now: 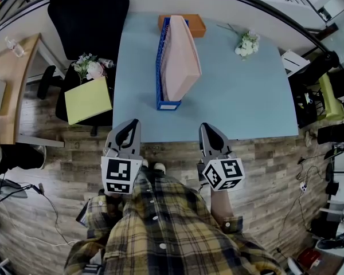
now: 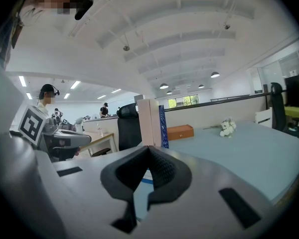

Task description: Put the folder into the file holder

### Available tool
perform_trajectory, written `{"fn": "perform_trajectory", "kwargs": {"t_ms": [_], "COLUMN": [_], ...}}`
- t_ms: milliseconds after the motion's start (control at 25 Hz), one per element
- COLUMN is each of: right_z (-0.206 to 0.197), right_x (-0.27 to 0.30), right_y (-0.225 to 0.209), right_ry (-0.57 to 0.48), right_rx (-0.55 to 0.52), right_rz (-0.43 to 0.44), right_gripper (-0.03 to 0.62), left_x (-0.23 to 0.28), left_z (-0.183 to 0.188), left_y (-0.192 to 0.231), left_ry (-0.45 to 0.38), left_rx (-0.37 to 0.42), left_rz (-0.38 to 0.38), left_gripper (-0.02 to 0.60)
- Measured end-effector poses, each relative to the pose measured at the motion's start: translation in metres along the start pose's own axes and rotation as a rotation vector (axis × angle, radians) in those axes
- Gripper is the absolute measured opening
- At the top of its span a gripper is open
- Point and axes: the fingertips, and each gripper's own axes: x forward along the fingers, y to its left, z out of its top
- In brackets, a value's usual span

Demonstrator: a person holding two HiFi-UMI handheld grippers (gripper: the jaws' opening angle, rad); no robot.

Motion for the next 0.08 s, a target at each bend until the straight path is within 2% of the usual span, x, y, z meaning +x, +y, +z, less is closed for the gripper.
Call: {"fn": "perform_trajectory", "kwargs": {"t_ms": [80], "right_z": [-0.0001], "right_x": [0.0008], "right_y": [-0.0006], "right_ry": [0.001], "right_rx": [-0.001], "right_rz": [-0.001], "right_gripper": [0.002], "left_x": [0.0011], "left_z": [-0.0003], "left_y": [0.0011], "left_ry": [0.001], "left_rx": [-0.001], "left_rz": [0.001], "left_gripper": [-0.009]}}
